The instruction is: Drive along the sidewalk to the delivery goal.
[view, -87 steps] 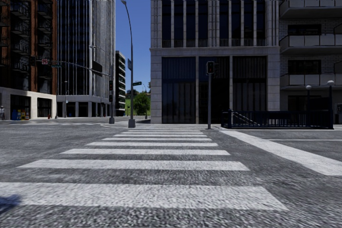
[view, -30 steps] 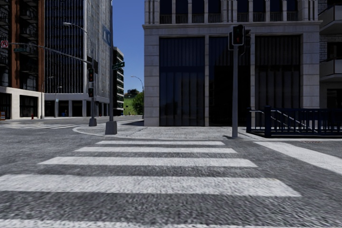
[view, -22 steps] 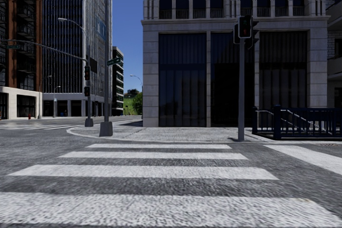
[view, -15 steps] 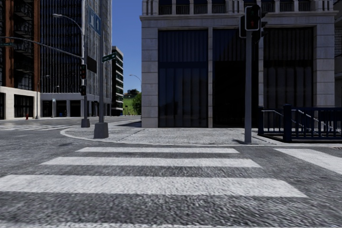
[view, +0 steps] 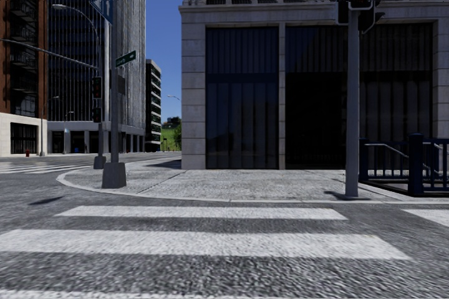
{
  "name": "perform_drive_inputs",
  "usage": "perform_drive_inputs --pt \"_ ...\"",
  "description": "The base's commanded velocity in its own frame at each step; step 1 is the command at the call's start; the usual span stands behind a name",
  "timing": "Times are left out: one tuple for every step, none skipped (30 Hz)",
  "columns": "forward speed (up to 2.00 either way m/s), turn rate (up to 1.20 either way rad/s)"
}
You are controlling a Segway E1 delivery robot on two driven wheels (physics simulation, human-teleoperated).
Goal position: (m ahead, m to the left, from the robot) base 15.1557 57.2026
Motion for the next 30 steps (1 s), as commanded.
perform_drive_inputs --pt "2.00 0.00" --pt "2.00 0.00" --pt "2.00 0.00" --pt "2.00 0.00" --pt "2.00 0.00" --pt "2.00 0.00" --pt "1.98 0.00" --pt "1.96 0.00" --pt "1.95 0.00" --pt "1.91 0.00" --pt "1.91 0.00" --pt "1.87 0.00" --pt "1.84 0.00" --pt "1.83 0.00" --pt "1.81 0.00" --pt "1.79 0.00" --pt "1.79 0.00" --pt "1.76 0.00" --pt "1.70 0.00" --pt "1.64 0.00" --pt "1.59 0.00" --pt "1.59 0.00" --pt "1.56 0.00" --pt "1.54 0.00" --pt "1.52 0.00" --pt "1.52 0.00" --pt "1.52 0.00" --pt "1.52 0.00" --pt "1.52 0.00" --pt "1.52 0.00"
